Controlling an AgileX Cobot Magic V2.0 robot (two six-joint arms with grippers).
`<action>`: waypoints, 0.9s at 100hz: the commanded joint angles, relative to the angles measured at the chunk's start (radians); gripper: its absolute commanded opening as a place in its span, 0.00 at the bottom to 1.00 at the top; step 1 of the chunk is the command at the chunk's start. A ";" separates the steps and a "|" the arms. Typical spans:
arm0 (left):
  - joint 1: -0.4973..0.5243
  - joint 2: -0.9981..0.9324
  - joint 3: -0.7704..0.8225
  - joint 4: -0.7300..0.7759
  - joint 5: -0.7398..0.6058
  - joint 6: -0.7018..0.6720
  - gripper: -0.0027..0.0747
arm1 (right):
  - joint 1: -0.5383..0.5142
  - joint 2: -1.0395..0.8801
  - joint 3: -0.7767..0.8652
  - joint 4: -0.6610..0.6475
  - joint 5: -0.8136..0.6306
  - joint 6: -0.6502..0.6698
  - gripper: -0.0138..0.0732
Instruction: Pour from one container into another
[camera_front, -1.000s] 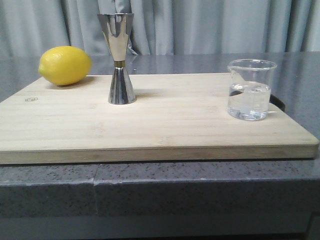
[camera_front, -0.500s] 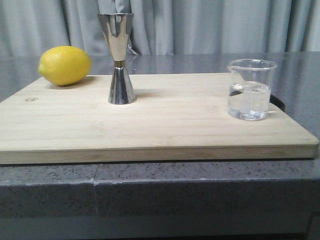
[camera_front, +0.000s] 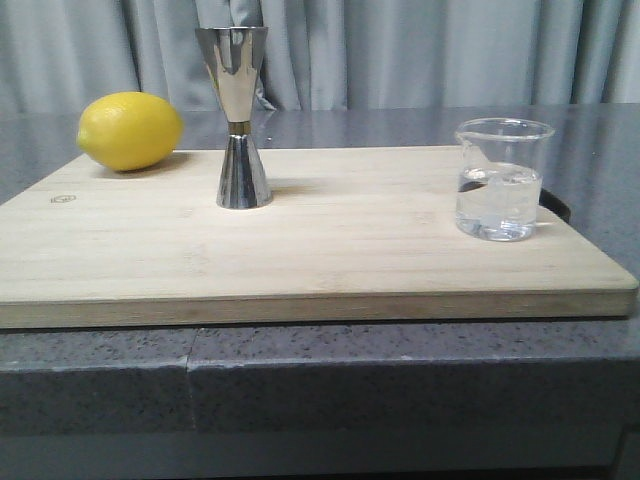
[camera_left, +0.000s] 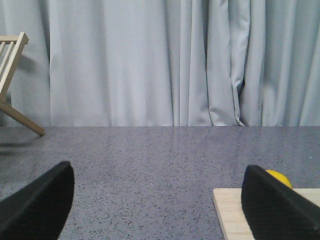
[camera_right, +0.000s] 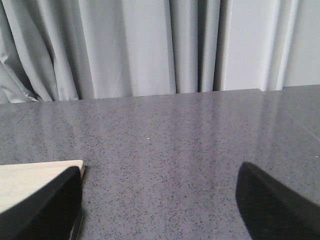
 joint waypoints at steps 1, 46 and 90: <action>0.003 0.017 -0.035 -0.005 -0.081 -0.002 0.83 | -0.005 0.015 -0.034 -0.017 -0.067 -0.003 0.83; 0.003 0.033 -0.072 -0.015 0.025 -0.002 0.83 | -0.005 0.029 -0.060 0.013 -0.030 -0.003 0.83; 0.003 0.426 -0.441 -0.145 0.709 0.099 0.83 | 0.010 0.301 -0.314 0.088 0.323 -0.005 0.83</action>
